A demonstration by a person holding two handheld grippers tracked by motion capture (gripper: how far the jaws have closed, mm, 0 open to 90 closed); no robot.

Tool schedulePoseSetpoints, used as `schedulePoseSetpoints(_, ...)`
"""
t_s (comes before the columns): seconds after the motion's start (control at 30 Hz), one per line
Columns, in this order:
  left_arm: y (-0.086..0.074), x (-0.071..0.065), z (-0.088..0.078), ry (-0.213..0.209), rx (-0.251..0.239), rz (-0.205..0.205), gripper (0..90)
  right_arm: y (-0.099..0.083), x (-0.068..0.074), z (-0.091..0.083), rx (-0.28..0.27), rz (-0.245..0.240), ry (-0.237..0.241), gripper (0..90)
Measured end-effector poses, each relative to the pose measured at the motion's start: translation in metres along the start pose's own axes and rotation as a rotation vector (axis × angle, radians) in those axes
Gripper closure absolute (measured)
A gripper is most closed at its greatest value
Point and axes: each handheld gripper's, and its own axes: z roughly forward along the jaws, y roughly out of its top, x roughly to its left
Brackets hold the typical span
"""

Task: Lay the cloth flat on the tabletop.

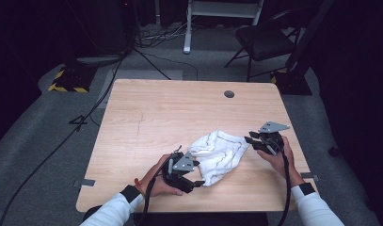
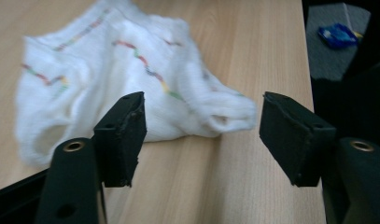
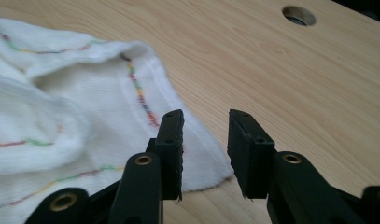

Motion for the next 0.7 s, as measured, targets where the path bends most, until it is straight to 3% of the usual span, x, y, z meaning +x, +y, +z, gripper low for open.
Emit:
schedulePoseSetpoints(0.03,-0.001,0.0,-0.003,0.014,-0.006,-0.008,24.7,0.003,0.01,-0.003,-0.007,-0.022,0.038,61.3)
schedulePoseSetpoints(0.07,-0.001,0.0,-0.006,0.035,-0.012,-0.014,24.7,0.003,0.01,-0.003,-0.007,-0.022,0.038,61.3)
schedulePoseSetpoints(0.1,-0.001,0.004,-0.007,0.053,-0.017,-0.033,24.7,0.005,0.022,-0.005,-0.002,-0.058,0.076,59.9)
schedulePoseSetpoints(0.13,-0.001,0.004,-0.007,0.053,-0.017,-0.033,25.1,0.005,0.022,-0.005,-0.002,-0.058,0.076,59.9)
schedulePoseSetpoints(0.17,0.0,0.007,-0.006,0.066,-0.018,-0.042,25.1,0.004,0.028,-0.005,0.004,-0.078,0.107,59.2)
schedulePoseSetpoints(0.2,0.0,0.015,0.001,0.071,-0.005,-0.053,27.7,0.002,0.04,-0.004,0.028,-0.117,0.14,58.7)
schedulePoseSetpoints(0.27,0.0,0.019,0.005,0.079,0.013,-0.05,28.7,-0.002,0.048,-0.003,0.058,-0.131,0.169,58.3)
schedulePoseSetpoints(0.37,0.003,0.033,0.019,0.1,0.052,-0.04,30.6,-0.007,0.052,0.0,0.086,-0.139,0.179,57.7)
schedulePoseSetpoints(0.4,0.004,0.043,0.029,0.107,0.075,-0.045,31.9,-0.013,0.05,0.002,0.11,-0.126,0.18,57.1)
schedulePoseSetpoints(0.5,0.005,0.054,0.039,0.095,0.09,-0.058,33.4,-0.017,0.045,0.005,0.122,-0.099,0.173,55.4)
schedulePoseSetpoints(0.53,0.005,0.061,0.047,0.084,0.093,-0.066,36.5,-0.02,0.041,0.008,0.12,-0.067,0.189,53.9)
schedulePoseSetpoints(0.57,0.005,0.061,0.047,0.084,0.093,-0.066,39.1,-0.02,0.041,0.008,0.12,-0.067,0.189,53.9)
schedulePoseSetpoints(0.6,0.006,0.067,0.056,0.08,0.136,-0.029,44.7,-0.022,0.04,0.011,0.138,-0.061,0.192,53.3)
schedulePoseSetpoints(0.67,0.005,0.07,0.059,0.082,0.157,-0.025,56.1,-0.022,0.04,0.012,0.15,-0.069,0.186,53.7)
schedulePoseSetpoints(0.7,0.004,0.072,0.061,0.075,0.158,-0.028,56.1,-0.023,0.04,0.014,0.164,-0.074,0.177,53.8)
